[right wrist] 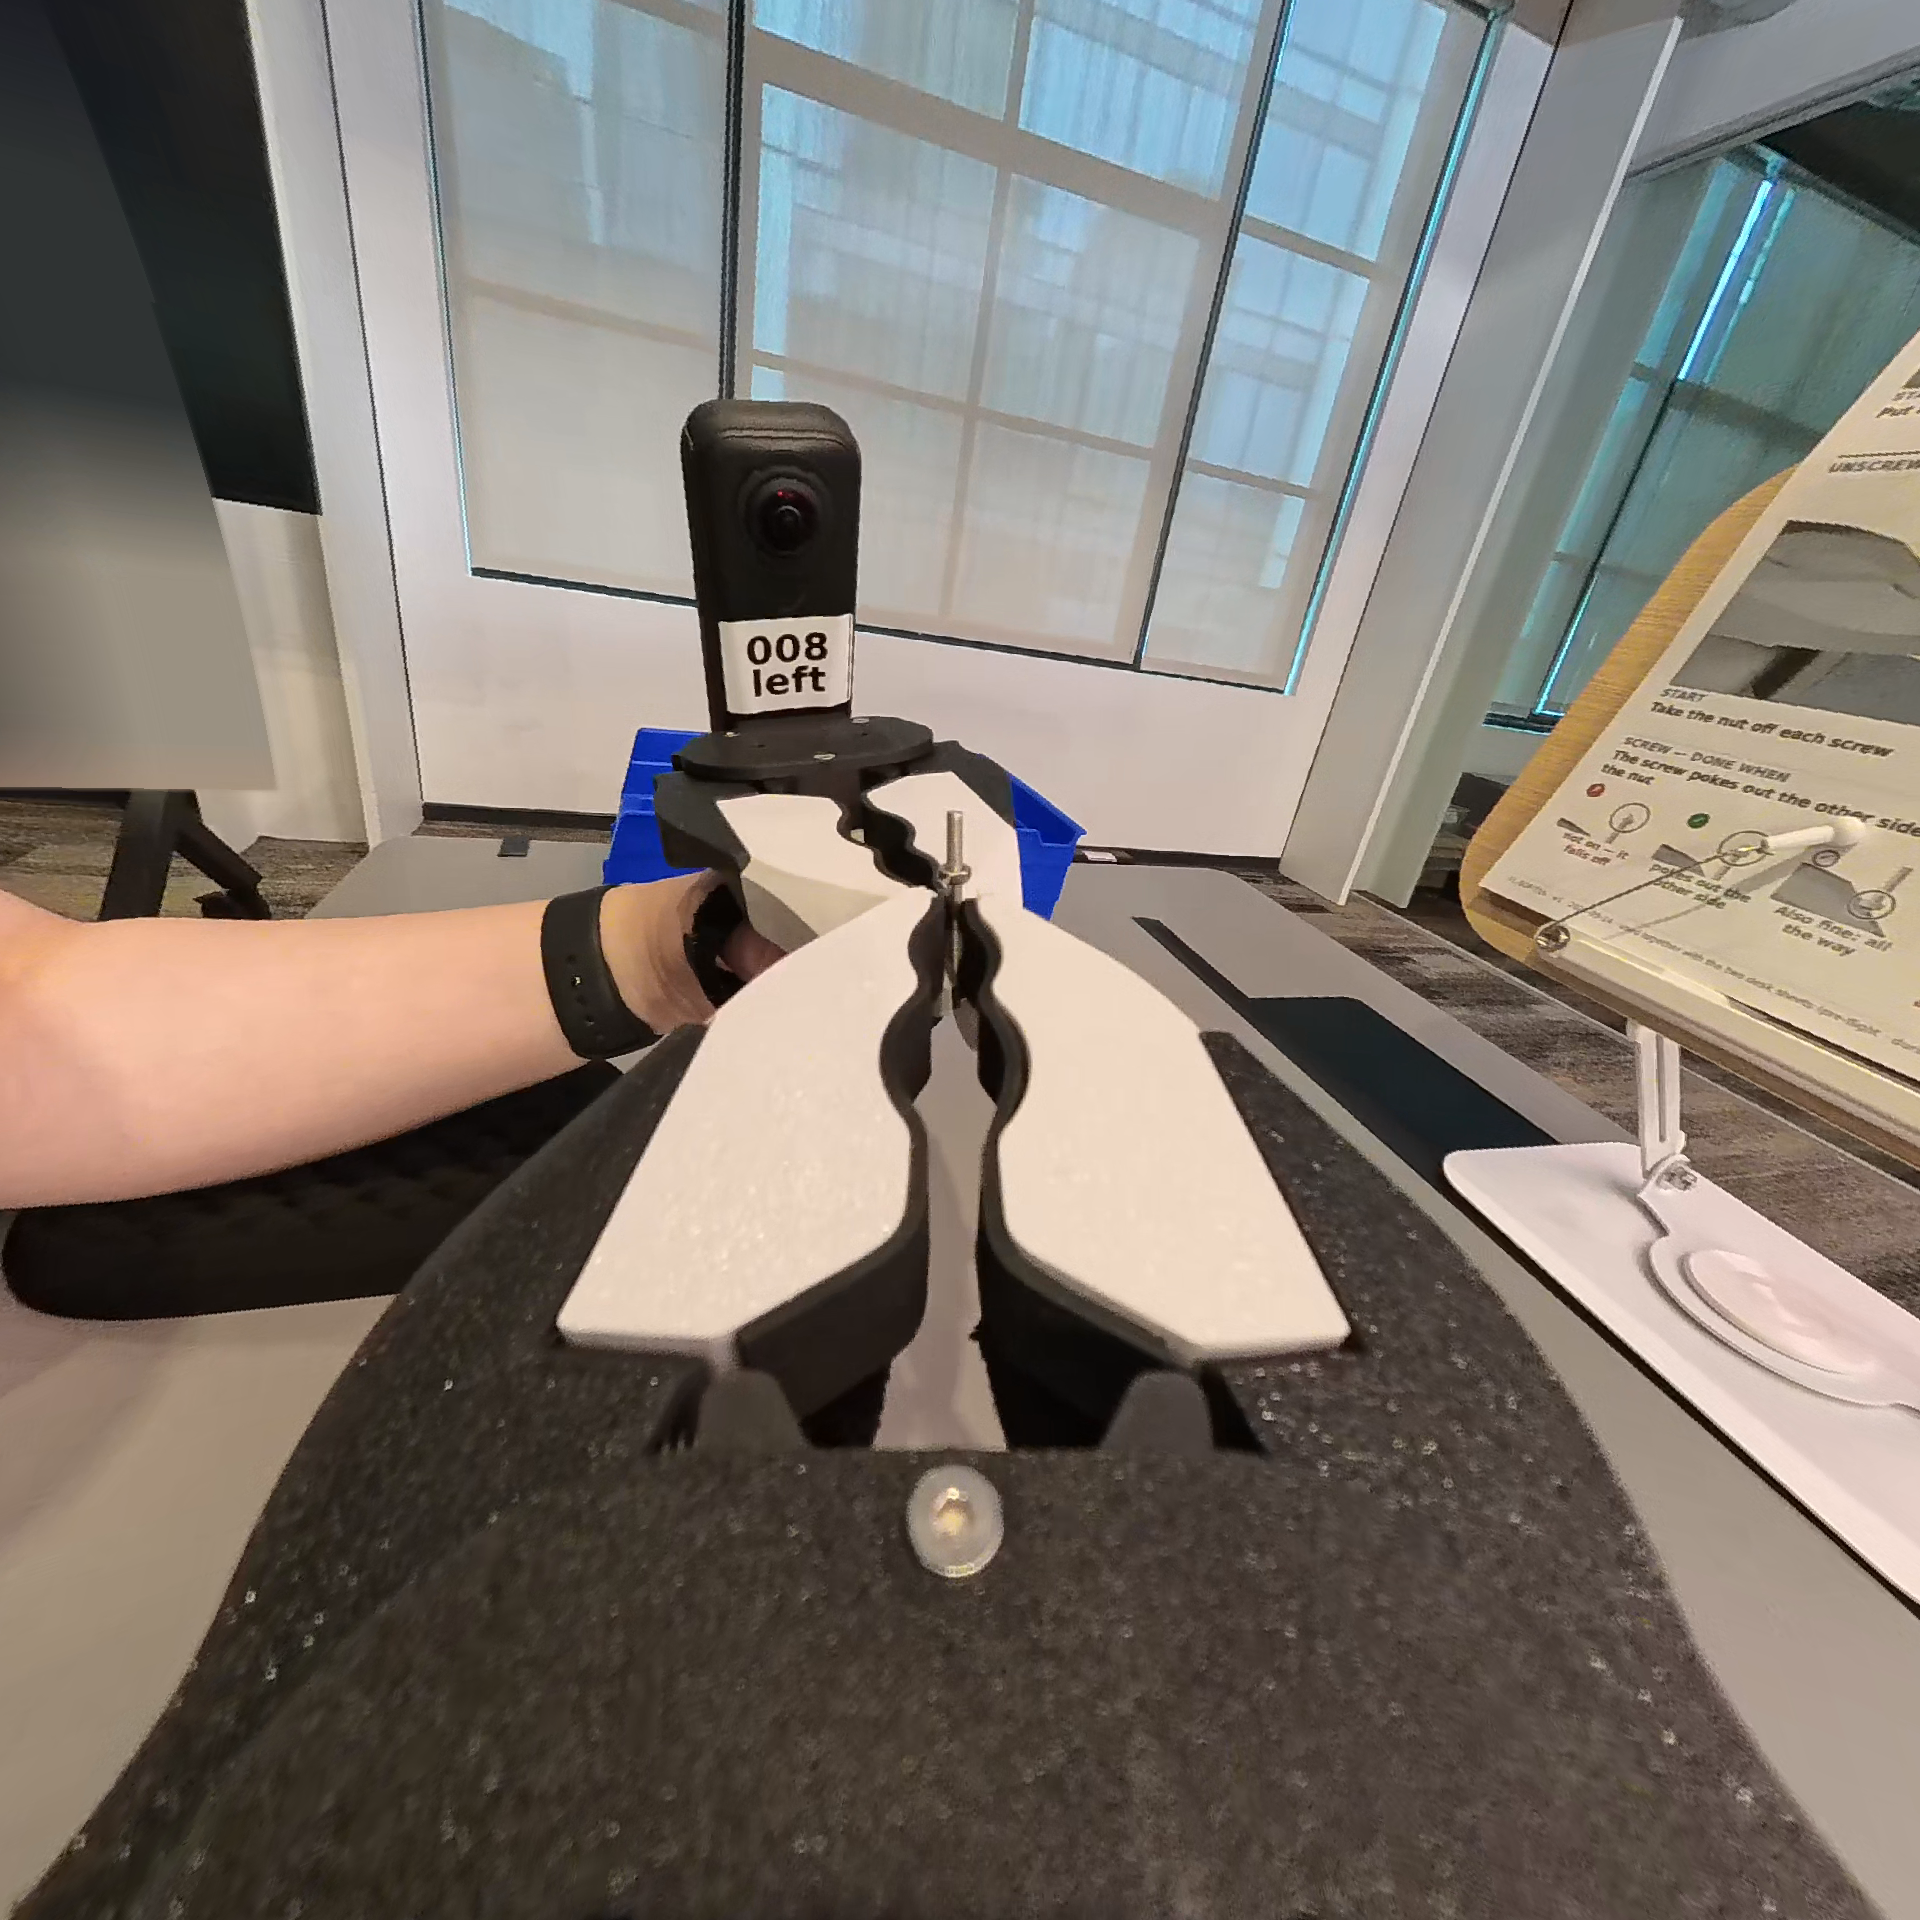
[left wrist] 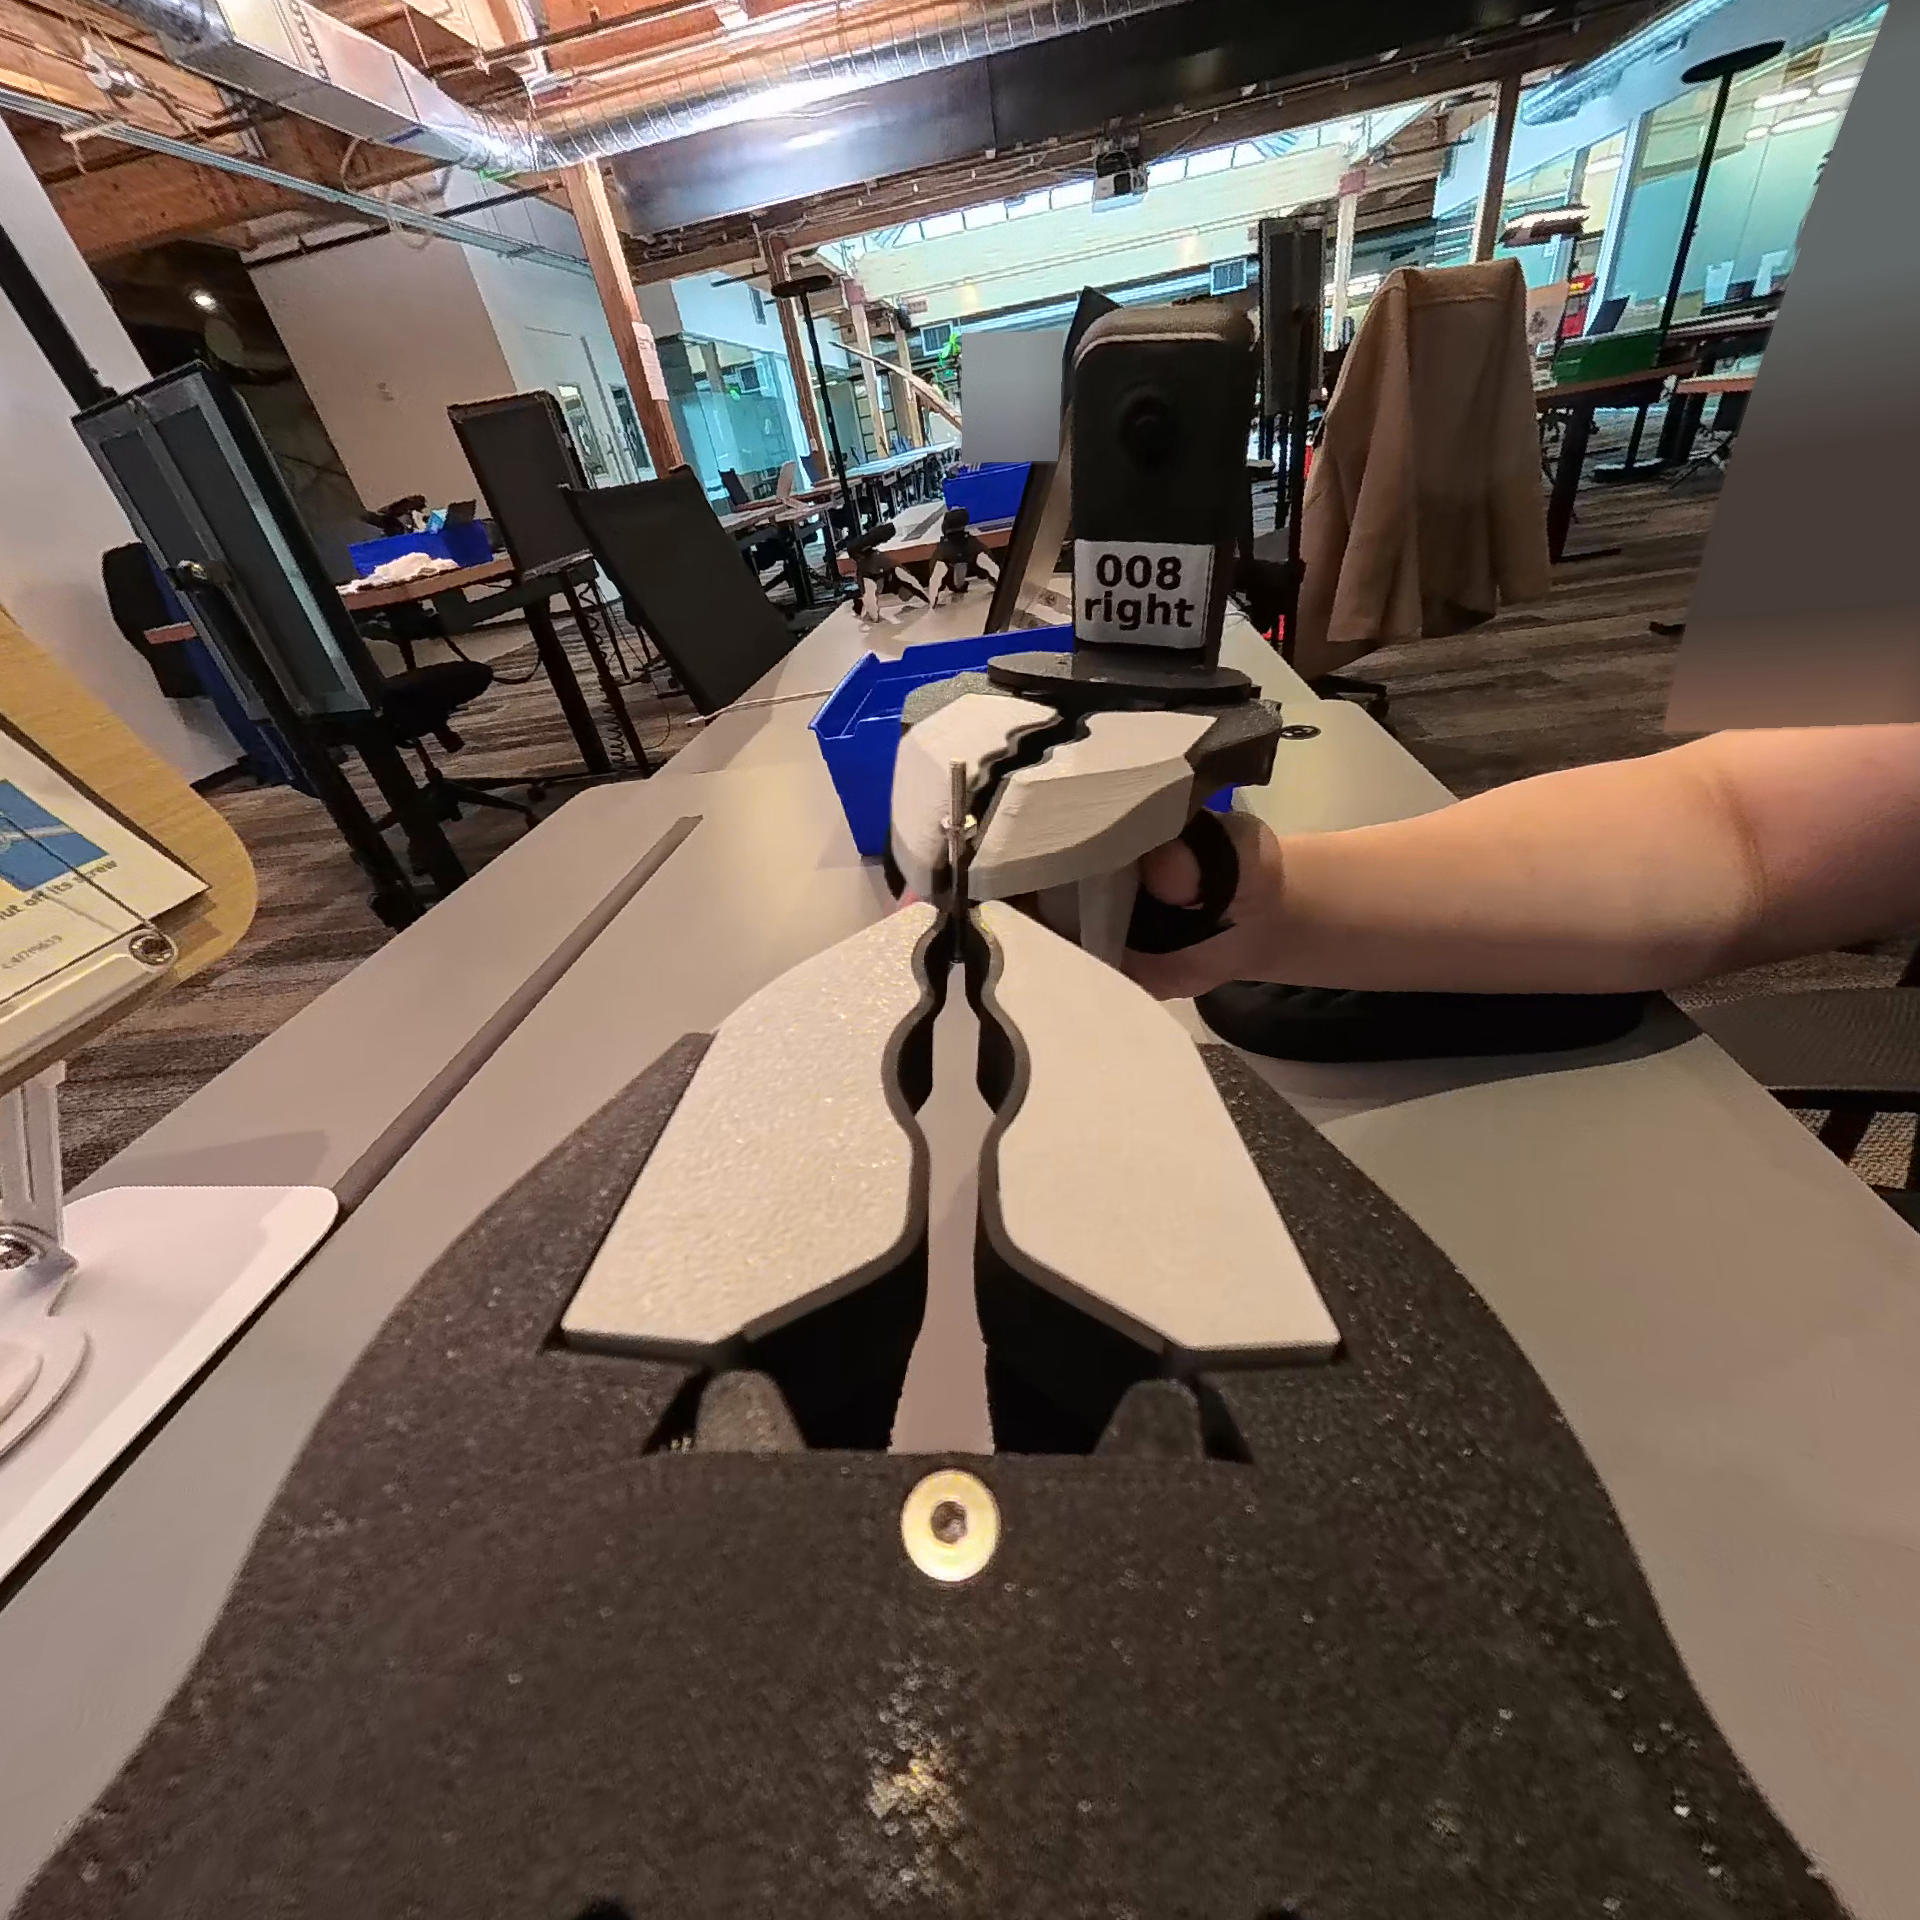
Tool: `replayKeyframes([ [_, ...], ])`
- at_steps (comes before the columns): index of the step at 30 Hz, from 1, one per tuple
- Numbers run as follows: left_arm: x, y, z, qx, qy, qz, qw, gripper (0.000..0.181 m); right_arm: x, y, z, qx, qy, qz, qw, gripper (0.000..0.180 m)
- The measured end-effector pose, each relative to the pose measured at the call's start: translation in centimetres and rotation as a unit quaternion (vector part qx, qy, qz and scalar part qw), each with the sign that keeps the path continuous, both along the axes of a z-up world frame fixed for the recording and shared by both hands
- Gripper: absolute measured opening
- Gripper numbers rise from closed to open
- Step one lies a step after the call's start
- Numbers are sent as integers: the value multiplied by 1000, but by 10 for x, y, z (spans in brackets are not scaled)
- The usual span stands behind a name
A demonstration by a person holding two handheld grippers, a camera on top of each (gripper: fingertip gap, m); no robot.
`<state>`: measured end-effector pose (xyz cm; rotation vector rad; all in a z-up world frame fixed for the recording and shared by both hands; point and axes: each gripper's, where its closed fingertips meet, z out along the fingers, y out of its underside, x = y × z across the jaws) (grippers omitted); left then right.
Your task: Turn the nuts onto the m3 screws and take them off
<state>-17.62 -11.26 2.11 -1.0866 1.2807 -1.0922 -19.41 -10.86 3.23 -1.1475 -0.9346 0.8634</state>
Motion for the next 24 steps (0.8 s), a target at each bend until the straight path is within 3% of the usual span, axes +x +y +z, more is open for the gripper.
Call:
replayKeyframes([
  [14, 2, 14, -12, -34, 4, 24, 999, 9, 9, 16, -11, -86, 27, 20, 996, 2],
  [24, -3, 26, -21, -50, 22, 49, 997, 14, 51, 24, 23, -125, 140, 31, 982, 2],
])
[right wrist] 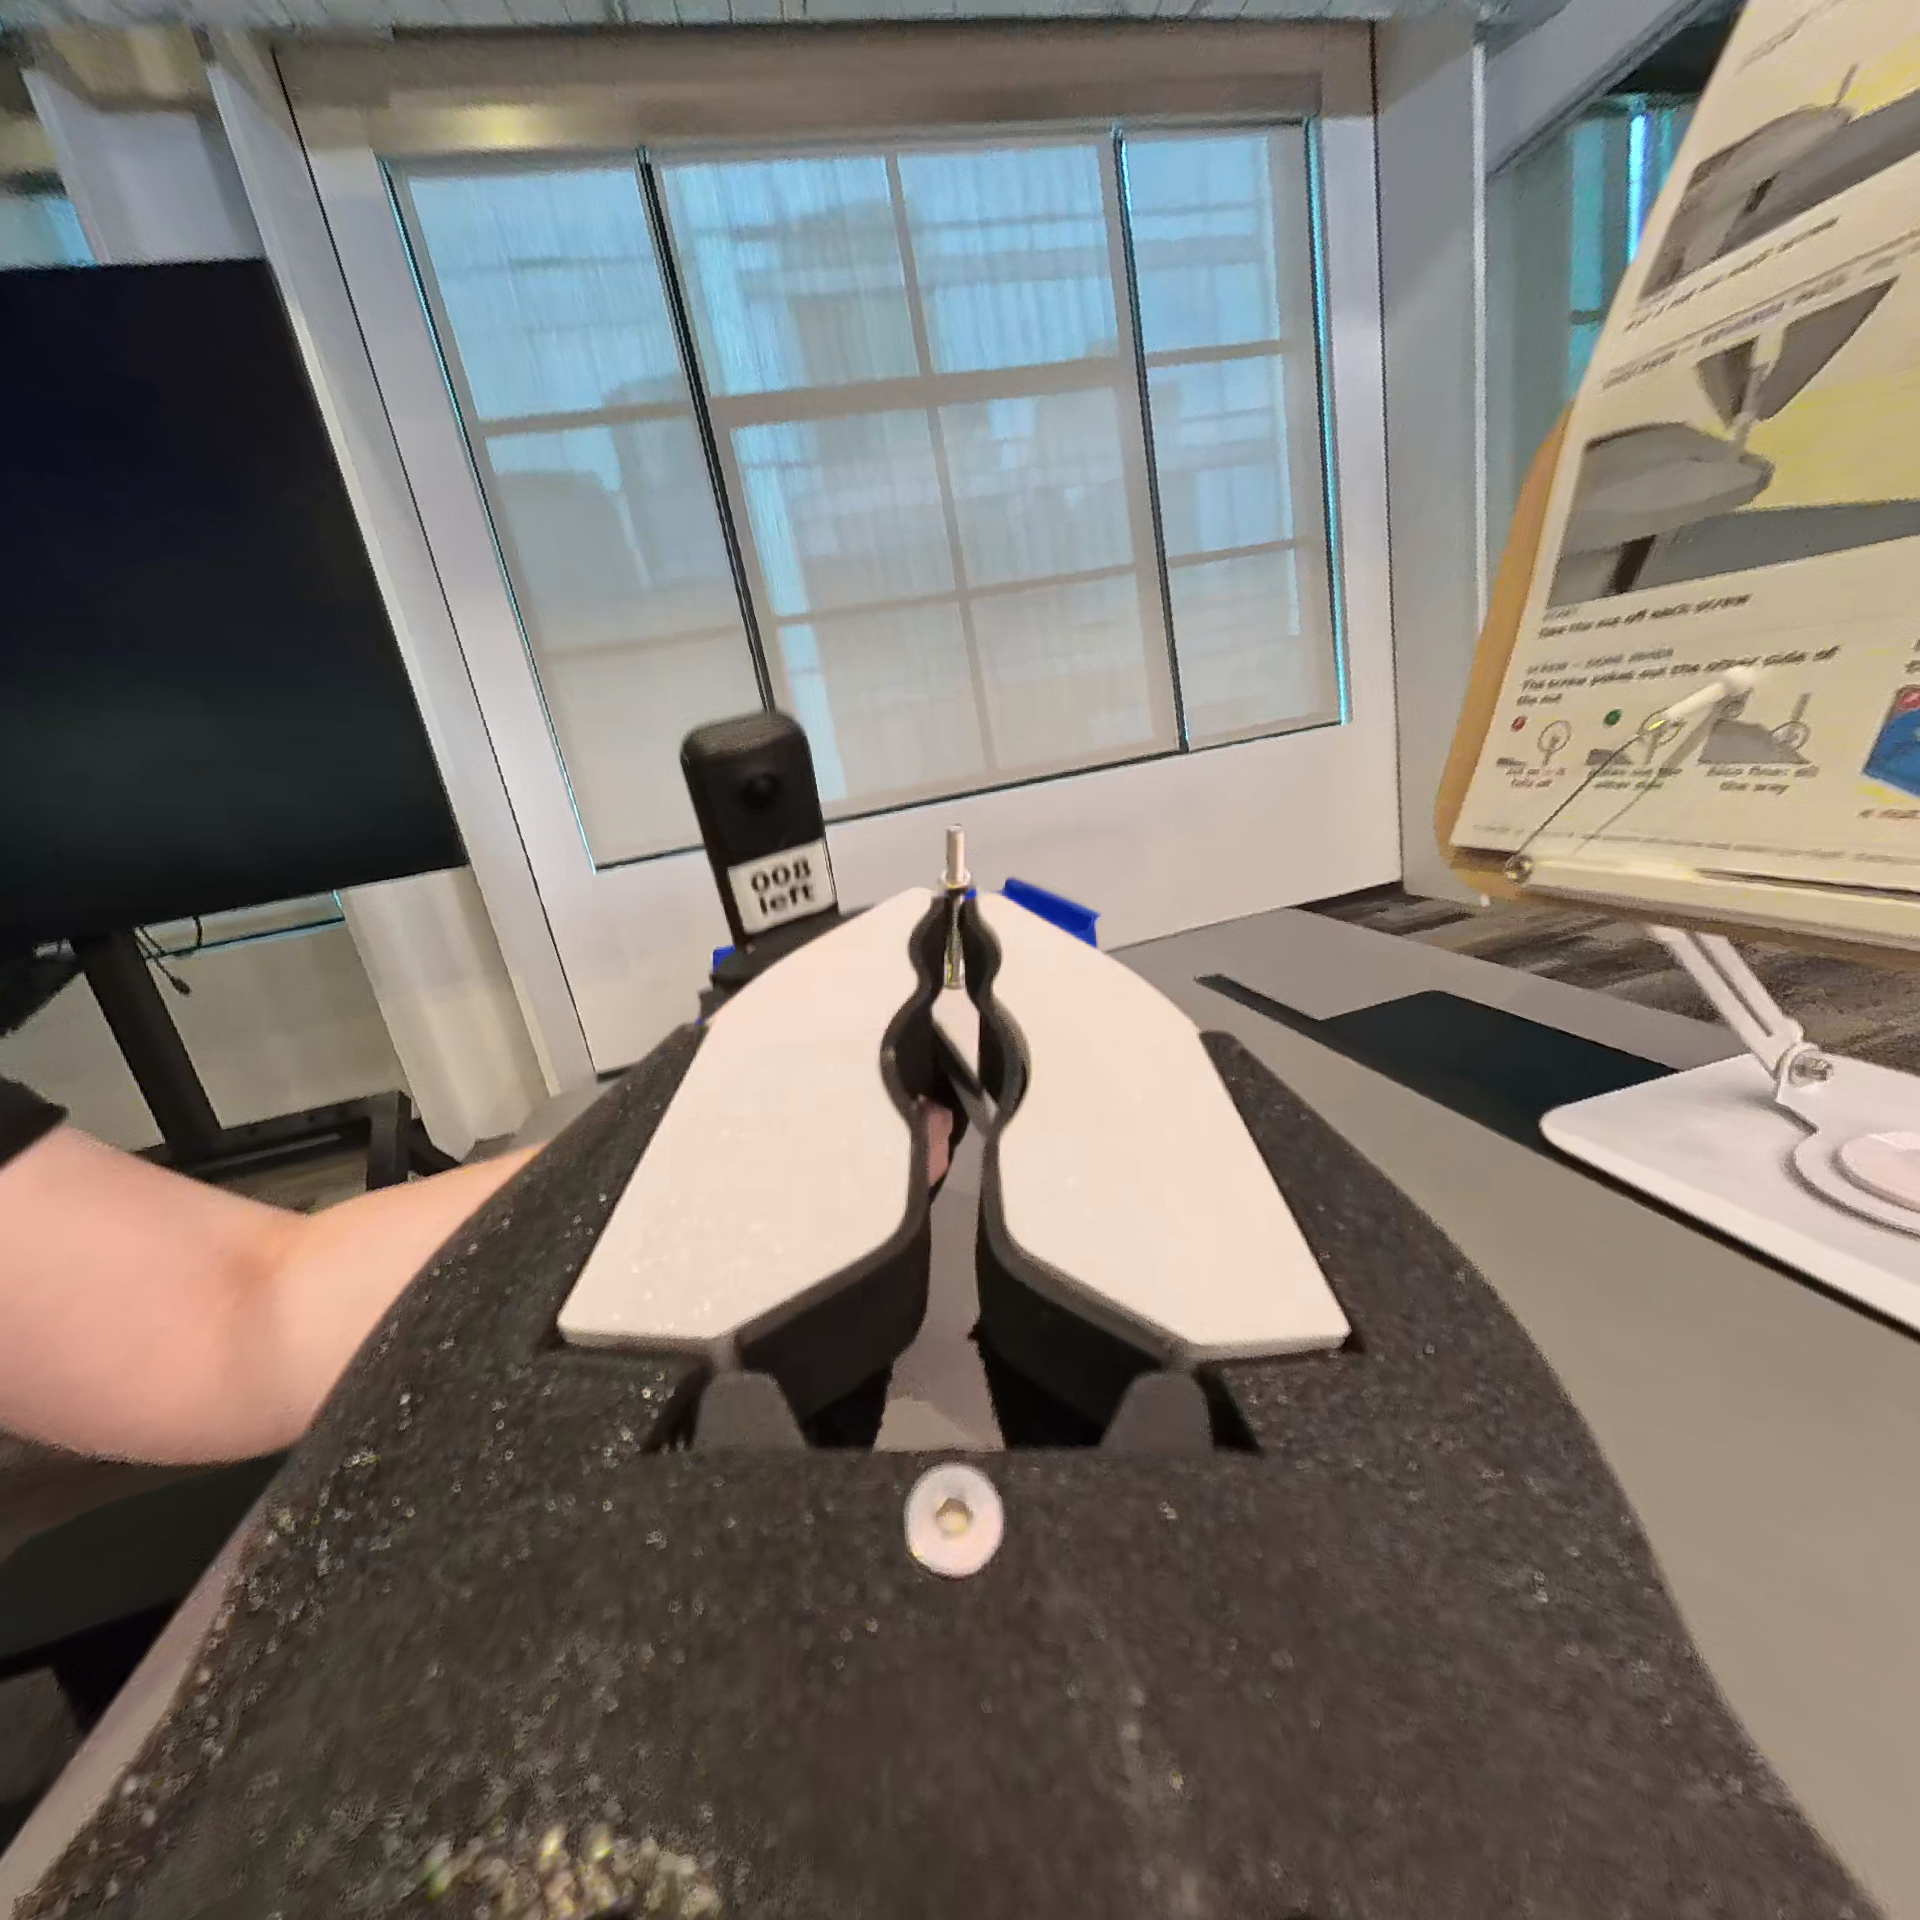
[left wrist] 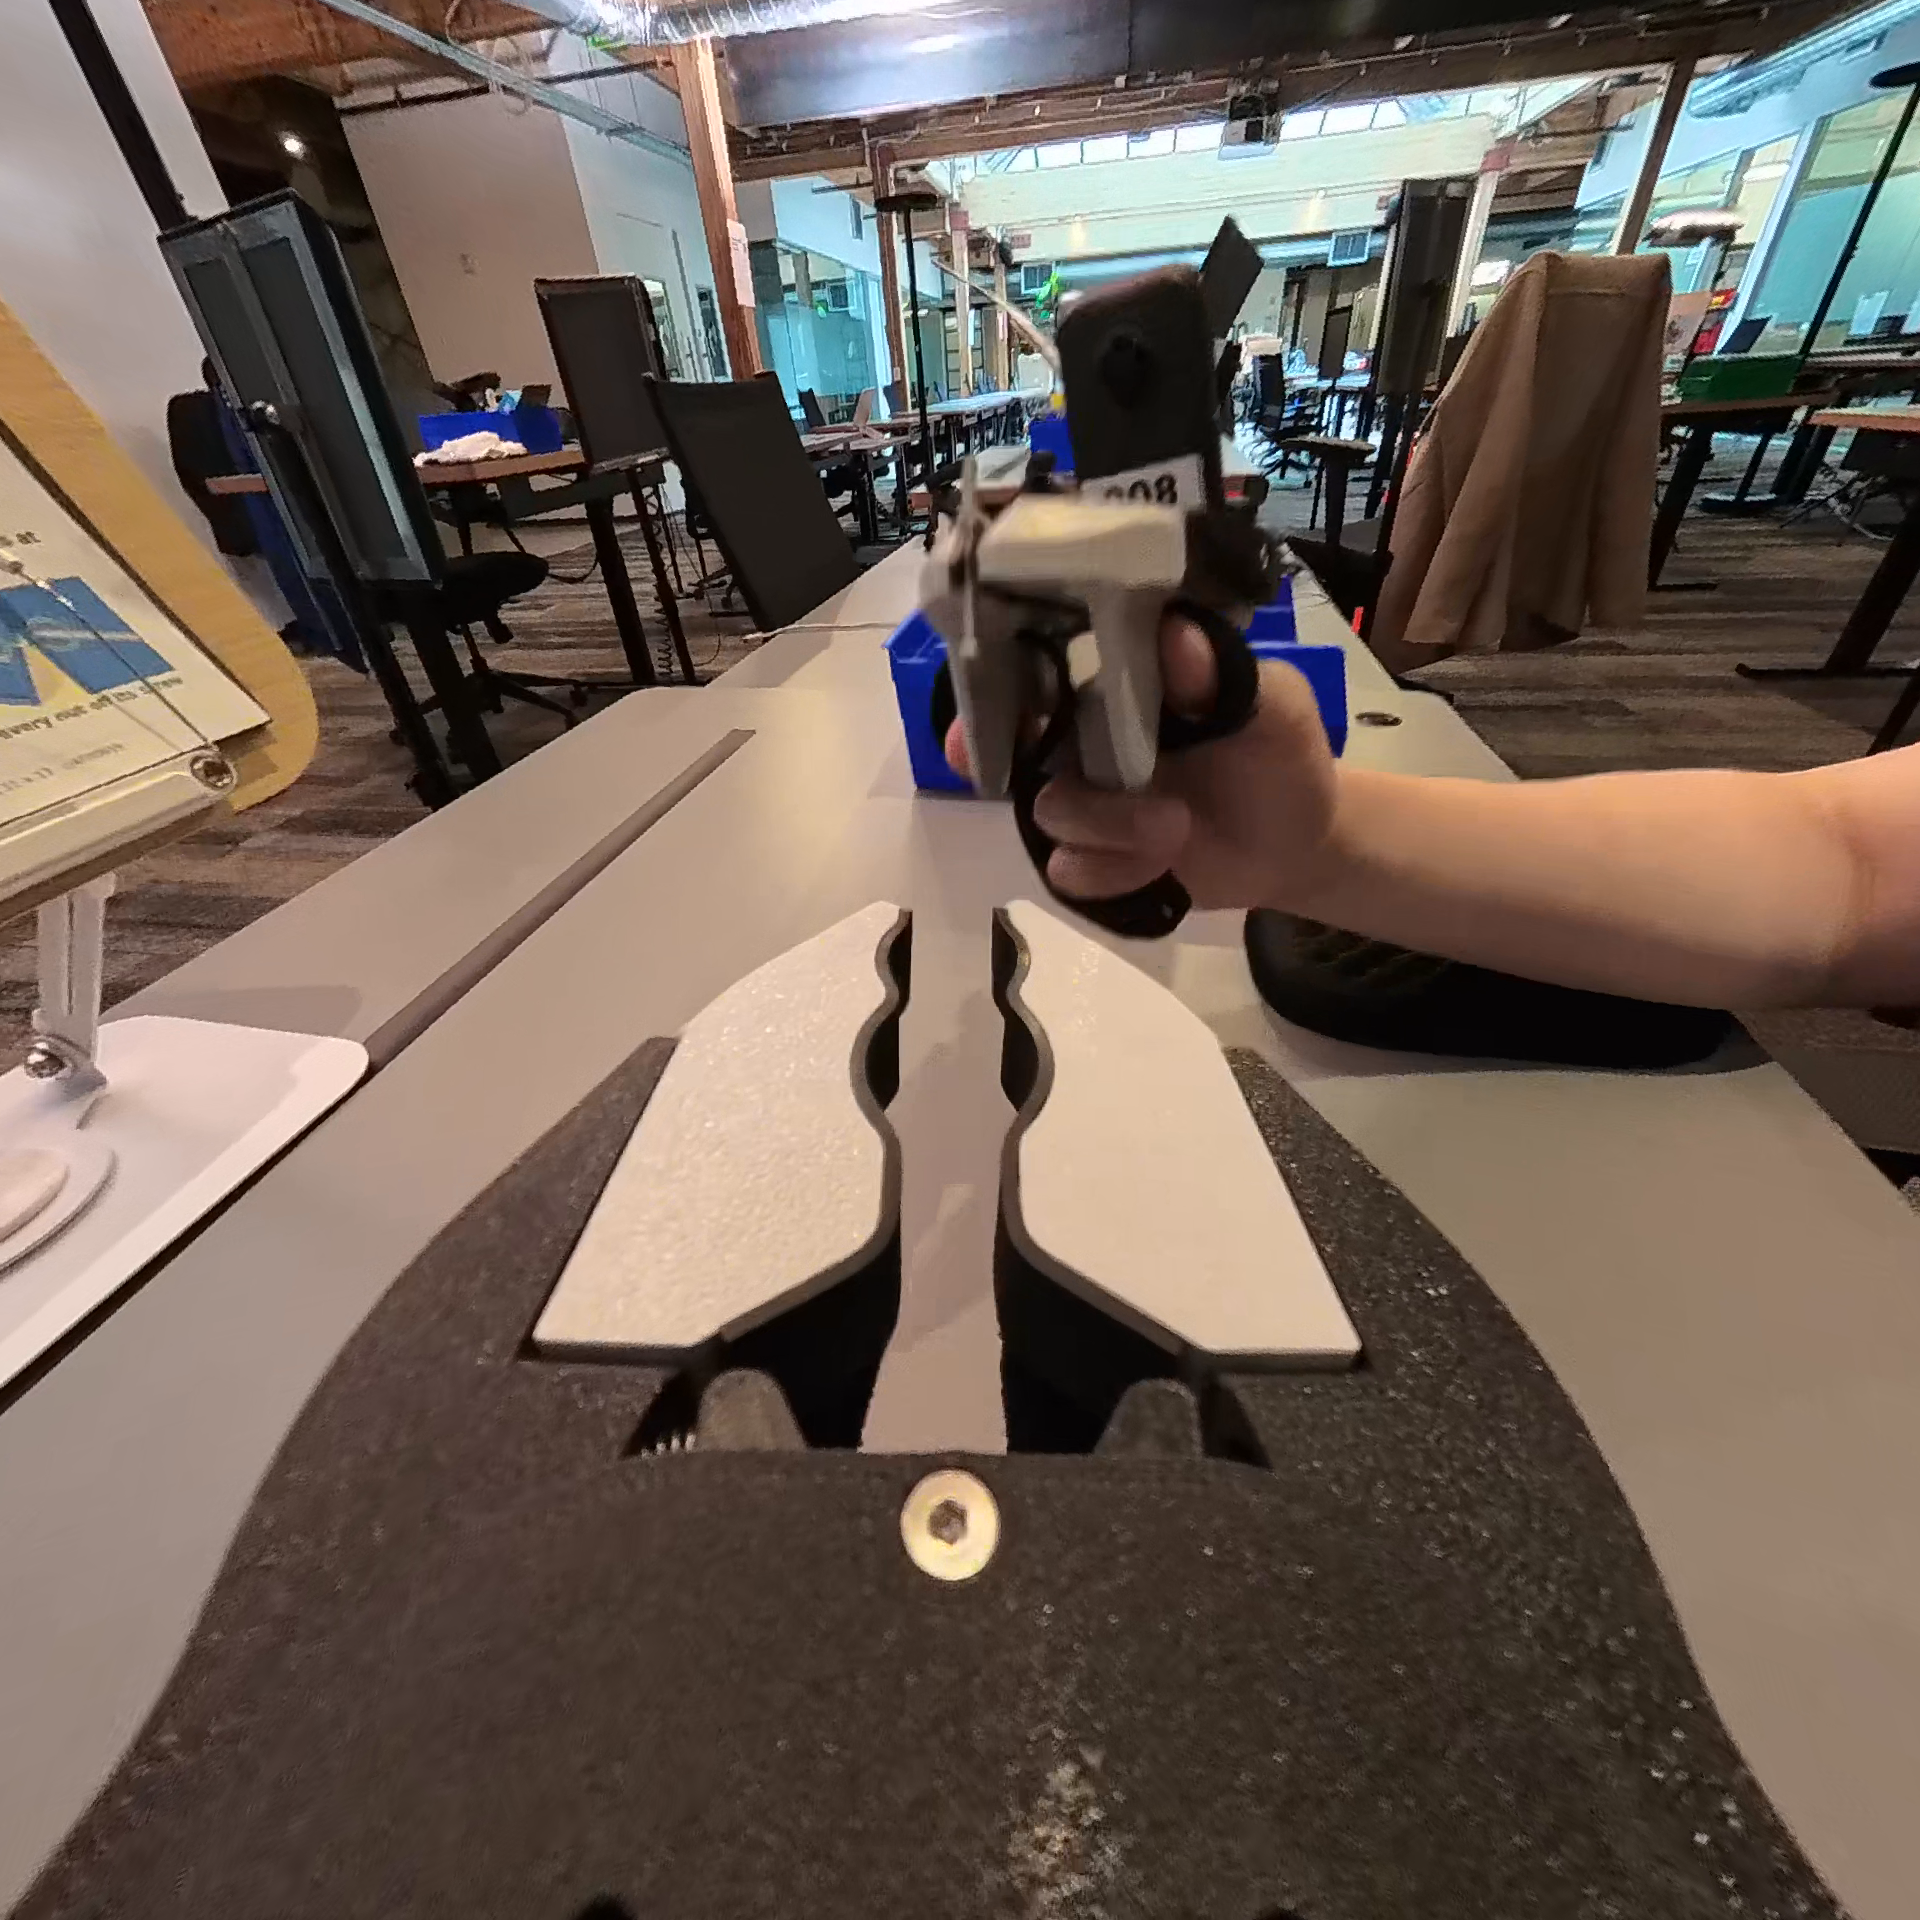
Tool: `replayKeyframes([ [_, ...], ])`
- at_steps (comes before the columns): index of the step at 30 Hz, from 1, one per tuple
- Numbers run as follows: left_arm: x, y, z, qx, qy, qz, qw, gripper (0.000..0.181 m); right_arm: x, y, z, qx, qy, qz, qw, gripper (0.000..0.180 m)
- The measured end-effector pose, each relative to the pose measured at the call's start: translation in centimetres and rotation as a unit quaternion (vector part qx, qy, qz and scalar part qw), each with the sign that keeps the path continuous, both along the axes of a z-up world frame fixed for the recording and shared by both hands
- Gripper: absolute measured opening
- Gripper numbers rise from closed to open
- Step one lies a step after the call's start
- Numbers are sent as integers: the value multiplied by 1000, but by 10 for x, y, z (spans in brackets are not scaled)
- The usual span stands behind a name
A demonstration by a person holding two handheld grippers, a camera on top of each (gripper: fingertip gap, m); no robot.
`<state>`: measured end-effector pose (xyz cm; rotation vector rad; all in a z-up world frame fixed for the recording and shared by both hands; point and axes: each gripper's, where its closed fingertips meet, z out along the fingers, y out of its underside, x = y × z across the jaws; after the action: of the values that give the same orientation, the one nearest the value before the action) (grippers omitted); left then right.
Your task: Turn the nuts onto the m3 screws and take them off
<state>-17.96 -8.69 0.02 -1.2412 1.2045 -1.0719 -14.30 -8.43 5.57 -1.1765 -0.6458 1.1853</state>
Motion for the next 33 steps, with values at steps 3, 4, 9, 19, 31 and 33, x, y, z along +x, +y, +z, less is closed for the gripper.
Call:
replayKeyframes([
  [3, 2, 6, -12, 1, 26, 13, 1000, 13, 18, -2, 16, -7, 21, -3, 1000, 2],
  [4, 3, 7, -16, 0, 33, 15, 999, 12, 24, -4, 22, -6, 23, -7, 1000, 2],
  [9, 9, 6, -28, 1, 64, 12, 998, 9, 70, -14, 41, -18, -34, -76, 996, 2],
  [19, 12, 5, -35, -8, 80, 4, 997, 4, 262, -47, 27, -214, -165, -240, 933, 2],
  [31, 19, 6, -52, -9, 127, 8, 992, 4, 432, -58, -83, -467, -310, -326, 761, 2],
  [33, 20, 4, -52, -3, 133, 8, 991, 5, 438, -53, -104, -494, -344, -319, 732, 2],
])
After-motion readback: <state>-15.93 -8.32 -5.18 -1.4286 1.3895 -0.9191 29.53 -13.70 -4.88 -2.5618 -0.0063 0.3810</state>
